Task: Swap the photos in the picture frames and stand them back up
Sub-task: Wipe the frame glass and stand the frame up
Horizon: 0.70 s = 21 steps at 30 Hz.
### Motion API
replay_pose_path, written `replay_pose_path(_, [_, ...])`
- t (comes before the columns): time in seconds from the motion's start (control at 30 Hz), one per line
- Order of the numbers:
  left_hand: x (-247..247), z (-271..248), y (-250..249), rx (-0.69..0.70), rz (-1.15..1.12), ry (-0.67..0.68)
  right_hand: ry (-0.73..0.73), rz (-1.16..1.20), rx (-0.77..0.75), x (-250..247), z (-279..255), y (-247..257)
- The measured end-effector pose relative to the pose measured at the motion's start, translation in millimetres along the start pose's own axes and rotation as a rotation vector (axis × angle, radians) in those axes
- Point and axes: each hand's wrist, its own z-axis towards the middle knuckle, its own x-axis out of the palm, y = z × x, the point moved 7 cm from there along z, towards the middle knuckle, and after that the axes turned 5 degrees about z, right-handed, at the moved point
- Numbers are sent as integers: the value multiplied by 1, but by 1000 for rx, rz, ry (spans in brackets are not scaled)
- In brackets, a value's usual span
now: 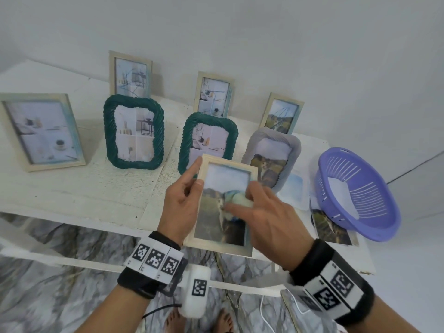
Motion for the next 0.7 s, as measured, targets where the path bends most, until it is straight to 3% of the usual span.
replay_pose_path(0.07, [-4, 0, -1, 5, 3, -12, 126, 84, -139, 8, -8, 9])
replay_pose_path(0.13, [-6, 0, -1, 2, -5, -29, 160, 37, -176, 9, -12, 6])
replay_pose_path(0.3, [1, 3, -1, 2, -21, 8, -30, -121, 42, -7, 7, -17])
replay_pose_path(0.37, [1, 3, -1, 2, -33, 5, -39, -82, 50, -6, 9, -14])
replay_pose_path(0.53, [-7, 2, 3, 2, -30, -5, 157, 53, -185, 8, -8, 2])
replay_pose_path(0.6, [-7, 1, 4, -8, -40, -21, 145, -13, -139, 7, -5, -5])
replay_pose_path(0.7, [0, -1, 3, -8, -40, 6, -7, -78, 53, -2, 6, -18])
